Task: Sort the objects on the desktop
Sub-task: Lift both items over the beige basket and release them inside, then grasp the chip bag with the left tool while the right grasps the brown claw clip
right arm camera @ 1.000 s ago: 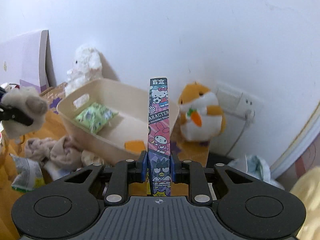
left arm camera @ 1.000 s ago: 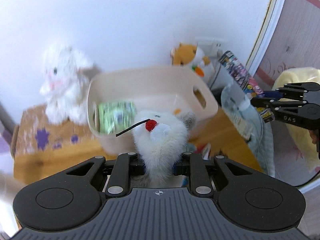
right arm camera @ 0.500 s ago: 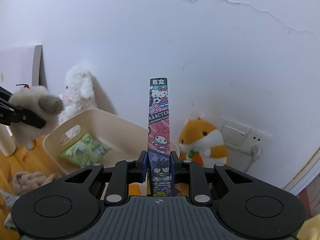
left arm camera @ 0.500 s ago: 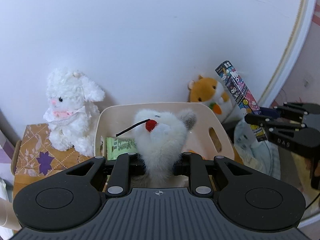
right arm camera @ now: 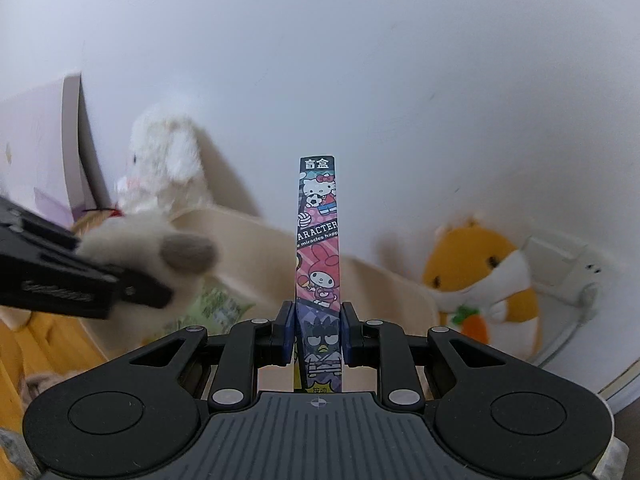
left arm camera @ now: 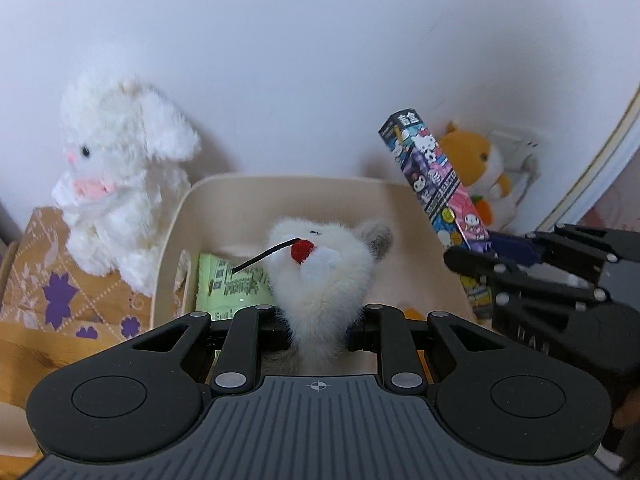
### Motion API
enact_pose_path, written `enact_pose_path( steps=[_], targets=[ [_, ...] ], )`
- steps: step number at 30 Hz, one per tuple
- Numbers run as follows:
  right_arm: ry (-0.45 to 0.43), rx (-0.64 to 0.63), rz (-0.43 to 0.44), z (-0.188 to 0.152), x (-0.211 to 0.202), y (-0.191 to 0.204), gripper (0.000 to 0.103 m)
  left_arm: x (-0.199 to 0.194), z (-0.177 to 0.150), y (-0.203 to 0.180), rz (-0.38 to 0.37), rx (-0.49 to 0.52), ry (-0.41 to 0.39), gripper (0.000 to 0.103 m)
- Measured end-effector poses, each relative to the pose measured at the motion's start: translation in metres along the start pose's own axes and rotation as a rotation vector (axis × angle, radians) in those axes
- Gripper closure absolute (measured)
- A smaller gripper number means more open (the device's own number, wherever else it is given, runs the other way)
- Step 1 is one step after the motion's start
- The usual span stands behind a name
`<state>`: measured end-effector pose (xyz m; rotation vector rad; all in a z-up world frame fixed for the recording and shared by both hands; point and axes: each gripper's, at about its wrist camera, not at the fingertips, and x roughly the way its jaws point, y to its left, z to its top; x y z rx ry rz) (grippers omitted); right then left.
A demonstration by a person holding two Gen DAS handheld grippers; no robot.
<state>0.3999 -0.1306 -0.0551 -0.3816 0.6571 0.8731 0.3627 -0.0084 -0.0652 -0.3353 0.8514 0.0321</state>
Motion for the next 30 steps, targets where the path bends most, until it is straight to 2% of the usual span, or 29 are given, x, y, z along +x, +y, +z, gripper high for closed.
enact_pose_path(
  steps=[6, 8, 9, 10, 13, 14, 16, 19, 23, 25, 27, 30],
  targets=[
    [0.092, -0.093, -0.025, -0.015, 0.027, 0.012, 0.082, 0.034, -0.005, 0.005, 0.058, -0.004, 0.066, 0.080],
    [0.119, -0.113, -0.030, -0.020, 0.031, 0.014, 0.082, 0.038, -0.007, 0.007, 0.063, -0.011, 0.078, 0.072],
    [0.130, -0.115, -0.030, -0.023, 0.033, 0.014, 0.080, 0.038, -0.008, 0.007, 0.057, -0.012, 0.079, 0.063],
    [0.141, -0.112, -0.028, -0.026, 0.032, 0.013, 0.070, 0.037, -0.009, 0.008, 0.051, -0.010, 0.076, 0.054],
    [0.159, -0.096, -0.030, -0.030, 0.035, 0.011, 0.061, 0.032, -0.009, 0.008, 0.055, 0.000, 0.052, 0.034],
    [0.163, -0.089, -0.032, -0.032, 0.034, 0.011, 0.058, 0.029, -0.009, 0.009, 0.055, 0.004, 0.040, 0.032],
    [0.160, -0.076, -0.035, -0.035, 0.030, 0.010, 0.041, 0.022, -0.009, 0.009, 0.053, 0.012, 0.027, 0.031],
    [0.139, -0.058, -0.045, -0.039, 0.018, 0.010, 0.027, 0.013, -0.009, 0.012, 0.062, 0.022, 0.018, 0.031],
    [0.111, -0.026, -0.054, -0.043, -0.003, 0.007, 0.015, -0.006, -0.015, 0.019, 0.073, 0.031, 0.001, 0.031],
    [0.077, -0.014, -0.063, -0.047, -0.019, 0.006, 0.002, -0.020, -0.022, 0.024, 0.077, 0.048, -0.016, 0.030],
    [0.044, -0.002, -0.082, -0.054, -0.036, 0.006, 0.000, -0.034, -0.032, 0.030, 0.088, 0.069, -0.031, 0.024],
    [0.029, 0.012, -0.094, -0.067, -0.057, 0.004, 0.000, -0.050, -0.049, 0.041, 0.101, 0.094, -0.031, 0.023]
  ],
)
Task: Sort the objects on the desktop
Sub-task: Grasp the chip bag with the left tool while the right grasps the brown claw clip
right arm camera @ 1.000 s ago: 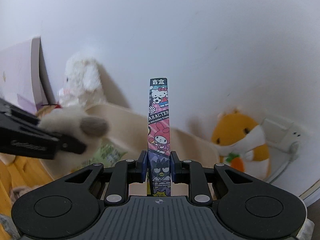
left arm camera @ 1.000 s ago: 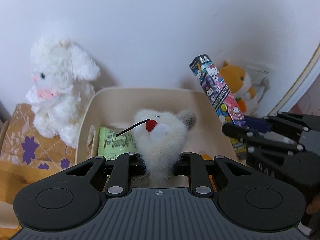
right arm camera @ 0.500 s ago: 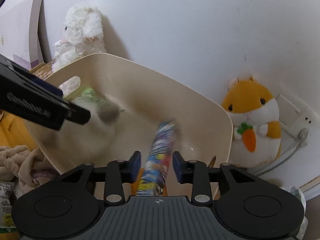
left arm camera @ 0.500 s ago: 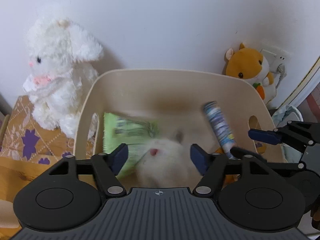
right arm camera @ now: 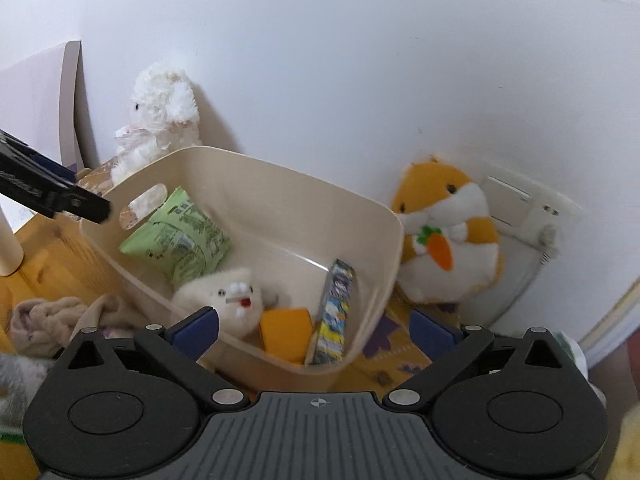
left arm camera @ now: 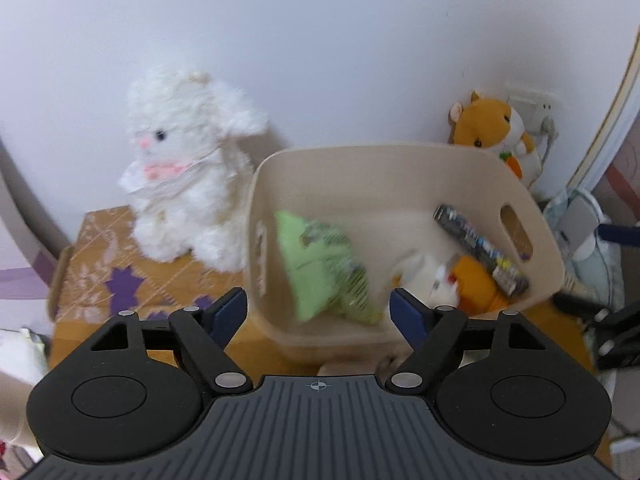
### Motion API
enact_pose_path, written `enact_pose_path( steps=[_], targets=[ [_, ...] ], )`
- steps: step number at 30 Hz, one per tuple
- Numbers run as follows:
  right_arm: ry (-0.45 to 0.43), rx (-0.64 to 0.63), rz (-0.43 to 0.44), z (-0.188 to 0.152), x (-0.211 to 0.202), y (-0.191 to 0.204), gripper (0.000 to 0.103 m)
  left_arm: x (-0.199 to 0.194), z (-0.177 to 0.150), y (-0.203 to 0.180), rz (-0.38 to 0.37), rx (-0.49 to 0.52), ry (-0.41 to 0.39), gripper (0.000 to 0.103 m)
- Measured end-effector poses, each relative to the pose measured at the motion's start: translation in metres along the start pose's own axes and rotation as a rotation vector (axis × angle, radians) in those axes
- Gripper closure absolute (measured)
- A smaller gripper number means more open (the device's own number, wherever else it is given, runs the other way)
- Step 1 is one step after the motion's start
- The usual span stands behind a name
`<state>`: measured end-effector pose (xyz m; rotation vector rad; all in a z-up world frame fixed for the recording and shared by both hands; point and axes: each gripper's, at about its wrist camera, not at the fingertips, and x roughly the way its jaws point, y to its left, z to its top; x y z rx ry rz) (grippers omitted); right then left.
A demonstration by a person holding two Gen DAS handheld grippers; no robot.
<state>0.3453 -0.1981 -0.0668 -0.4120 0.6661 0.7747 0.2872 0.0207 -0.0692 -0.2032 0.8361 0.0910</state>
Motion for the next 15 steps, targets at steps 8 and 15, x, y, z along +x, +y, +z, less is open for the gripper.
enact_pose_path(
  steps=[8, 15],
  targets=[
    [0.002, 0.059, 0.002, -0.041, -0.036, 0.003, 0.000, -0.029, -0.050, 0.021, -0.052, -0.031, 0.080, 0.022],
    [0.066, 0.063, 0.053, -0.077, -0.048, 0.034, 0.000, -0.044, -0.090, 0.027, -0.120, -0.177, 0.158, 0.021]
  ],
)
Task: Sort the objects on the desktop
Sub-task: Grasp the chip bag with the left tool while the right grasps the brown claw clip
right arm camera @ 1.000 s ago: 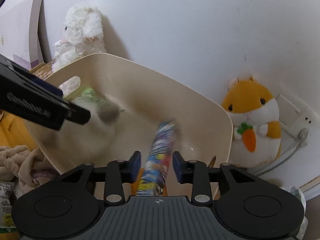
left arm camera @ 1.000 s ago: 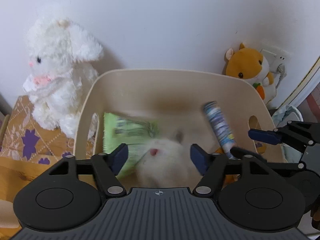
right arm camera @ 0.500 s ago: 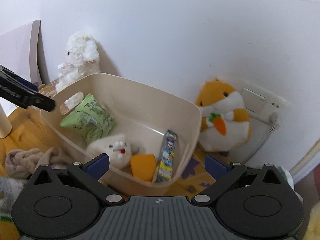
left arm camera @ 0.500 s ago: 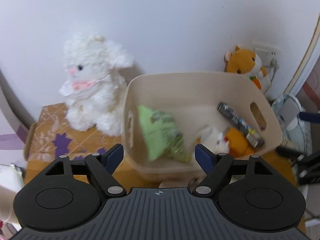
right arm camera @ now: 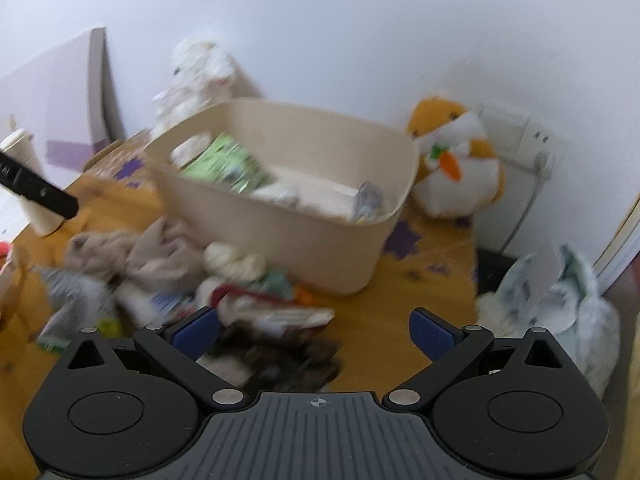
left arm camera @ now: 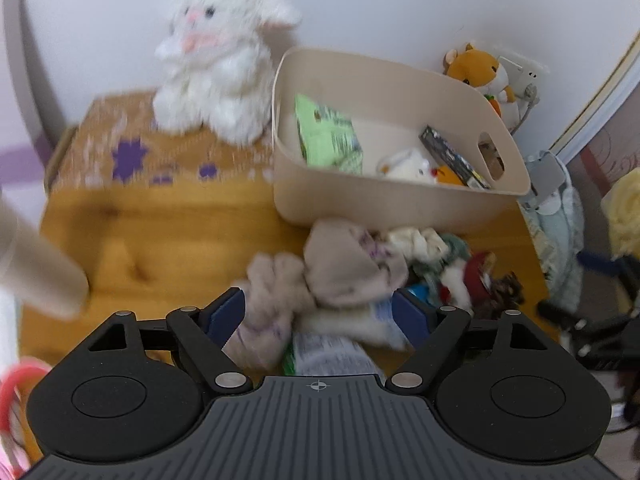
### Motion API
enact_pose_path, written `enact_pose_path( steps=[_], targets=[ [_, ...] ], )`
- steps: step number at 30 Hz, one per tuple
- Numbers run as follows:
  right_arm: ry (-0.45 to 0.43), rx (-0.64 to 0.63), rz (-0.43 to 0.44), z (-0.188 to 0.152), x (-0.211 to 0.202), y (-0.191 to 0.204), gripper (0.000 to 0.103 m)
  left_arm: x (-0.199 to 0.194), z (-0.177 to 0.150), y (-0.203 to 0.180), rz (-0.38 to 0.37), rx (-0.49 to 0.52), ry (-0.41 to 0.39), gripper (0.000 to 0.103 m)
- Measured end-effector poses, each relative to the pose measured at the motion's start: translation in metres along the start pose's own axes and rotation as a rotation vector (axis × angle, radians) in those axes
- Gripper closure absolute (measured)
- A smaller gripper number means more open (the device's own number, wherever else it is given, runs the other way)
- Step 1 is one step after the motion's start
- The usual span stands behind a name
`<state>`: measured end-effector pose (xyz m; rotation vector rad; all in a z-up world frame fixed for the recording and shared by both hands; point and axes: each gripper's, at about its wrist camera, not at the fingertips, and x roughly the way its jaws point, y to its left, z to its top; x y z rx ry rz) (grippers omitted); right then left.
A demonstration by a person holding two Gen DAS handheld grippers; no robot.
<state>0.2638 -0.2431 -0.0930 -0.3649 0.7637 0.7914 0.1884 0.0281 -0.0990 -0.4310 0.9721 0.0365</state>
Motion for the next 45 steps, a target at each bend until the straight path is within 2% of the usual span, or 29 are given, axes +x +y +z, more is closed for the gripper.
enact_pose_path(
  steps=[8, 12, 15, 20, 26, 28, 29, 30, 31, 33, 34, 38, 45],
  targets=[
    [0.102, 0.052, 0.069, -0.037, 0.010, 0.029, 0.000, 0.009, -0.043, -0.002, -0.020, -0.096, 0.089, 0.021],
    [0.134, 0.065, 0.086, -0.046, 0.021, 0.039, 0.000, 0.021, -0.053, 0.002, -0.038, -0.193, 0.130, 0.021],
    [0.148, 0.064, 0.090, -0.048, 0.030, 0.044, 0.001, 0.031, -0.055, 0.002, -0.019, -0.232, 0.132, 0.021],
    [0.181, 0.059, 0.114, -0.050, 0.045, 0.050, 0.017, 0.047, -0.051, 0.001, -0.008, -0.288, 0.132, 0.021],
    [0.190, 0.063, 0.123, -0.052, 0.051, 0.055, 0.030, 0.069, -0.052, -0.006, 0.032, -0.273, 0.152, 0.021],
    [0.198, 0.056, 0.132, -0.053, 0.052, 0.056, 0.042, 0.074, -0.054, -0.008, 0.051, -0.254, 0.169, 0.025],
    [0.205, 0.052, 0.137, -0.053, 0.053, 0.057, 0.046, 0.076, -0.054, -0.009, 0.057, -0.245, 0.176, 0.034],
    [0.213, 0.047, 0.144, -0.053, 0.053, 0.058, 0.055, 0.078, -0.055, -0.010, 0.055, -0.234, 0.186, 0.037],
    [0.220, 0.042, 0.150, -0.054, 0.054, 0.060, 0.062, 0.079, -0.056, -0.010, 0.046, -0.227, 0.191, 0.037],
    [0.223, 0.037, 0.156, -0.056, 0.053, 0.061, 0.067, 0.078, -0.057, -0.010, 0.045, -0.219, 0.181, 0.039],
    [0.223, 0.037, 0.156, -0.057, 0.052, 0.061, 0.075, 0.077, -0.057, -0.010, 0.049, -0.213, 0.177, 0.040],
    [0.220, 0.046, 0.179, -0.059, 0.048, 0.058, 0.075, 0.073, -0.057, -0.009, 0.060, -0.204, 0.160, 0.044],
    [0.191, 0.060, 0.246, -0.061, 0.029, 0.053, 0.075, 0.058, -0.060, -0.004, 0.063, -0.200, 0.142, 0.045]
  ],
)
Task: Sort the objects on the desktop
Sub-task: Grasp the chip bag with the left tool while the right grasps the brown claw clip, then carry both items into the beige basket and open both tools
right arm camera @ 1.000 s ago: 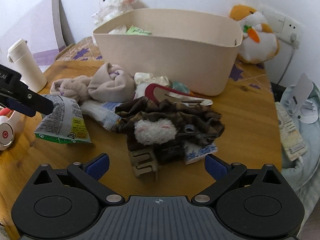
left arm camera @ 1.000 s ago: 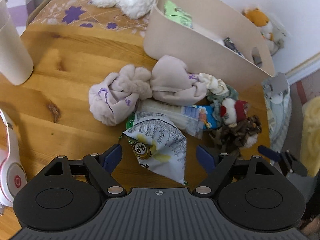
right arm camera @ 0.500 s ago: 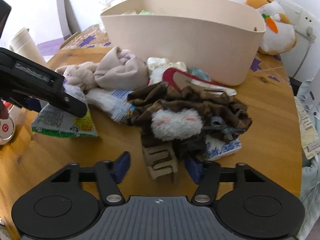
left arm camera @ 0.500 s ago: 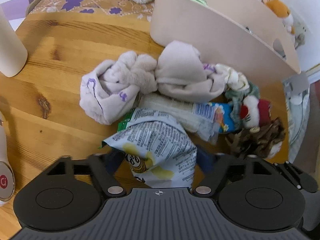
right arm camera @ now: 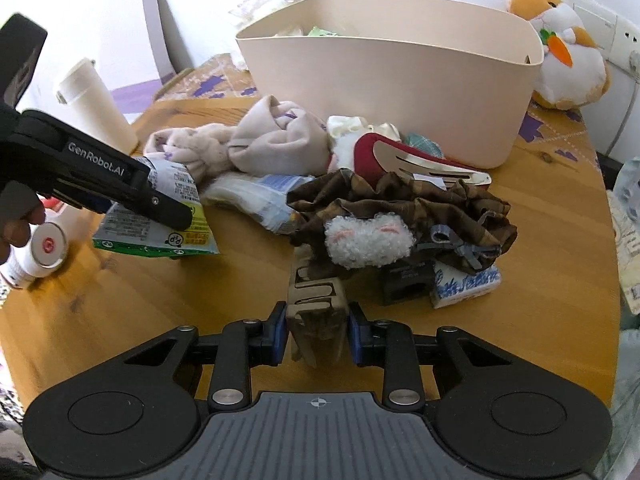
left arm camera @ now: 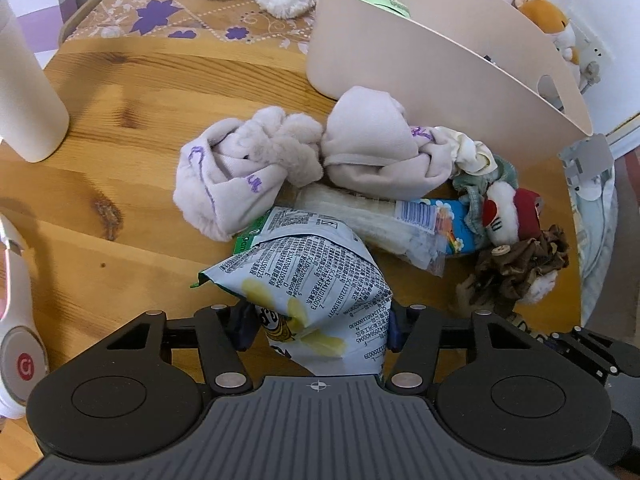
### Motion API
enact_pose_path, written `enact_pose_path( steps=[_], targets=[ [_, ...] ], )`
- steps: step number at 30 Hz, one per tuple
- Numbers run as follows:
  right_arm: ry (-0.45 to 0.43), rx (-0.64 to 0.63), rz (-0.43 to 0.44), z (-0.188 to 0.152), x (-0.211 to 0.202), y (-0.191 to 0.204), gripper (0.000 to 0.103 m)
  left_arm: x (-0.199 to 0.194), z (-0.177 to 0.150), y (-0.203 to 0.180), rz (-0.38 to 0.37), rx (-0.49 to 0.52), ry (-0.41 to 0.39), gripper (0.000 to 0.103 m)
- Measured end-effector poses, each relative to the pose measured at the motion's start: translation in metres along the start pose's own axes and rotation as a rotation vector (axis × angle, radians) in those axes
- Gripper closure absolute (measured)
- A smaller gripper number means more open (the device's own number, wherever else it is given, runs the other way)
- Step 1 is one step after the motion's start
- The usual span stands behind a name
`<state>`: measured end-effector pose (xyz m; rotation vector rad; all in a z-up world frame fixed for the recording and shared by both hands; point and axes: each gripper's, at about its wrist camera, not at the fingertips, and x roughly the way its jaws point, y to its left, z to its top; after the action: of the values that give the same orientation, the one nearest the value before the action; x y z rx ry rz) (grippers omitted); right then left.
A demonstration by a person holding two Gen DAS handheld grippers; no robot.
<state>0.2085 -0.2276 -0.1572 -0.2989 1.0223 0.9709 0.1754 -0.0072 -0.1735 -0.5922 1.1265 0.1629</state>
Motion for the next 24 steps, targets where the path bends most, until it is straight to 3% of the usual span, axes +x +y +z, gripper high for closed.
enact_pose_path(
  steps=[13, 24],
  targets=[
    [-0.014, -0.006, 0.044, -0.002, -0.023, 0.007, 0.075, -0.017, -0.003, 0.010, -0.005, 0.012, -0.018, 0.045],
    [-0.078, -0.034, 0.052, 0.019, -0.062, 0.002, 0.075, -0.046, 0.005, 0.009, -0.035, 0.034, -0.057, 0.045]
  ],
)
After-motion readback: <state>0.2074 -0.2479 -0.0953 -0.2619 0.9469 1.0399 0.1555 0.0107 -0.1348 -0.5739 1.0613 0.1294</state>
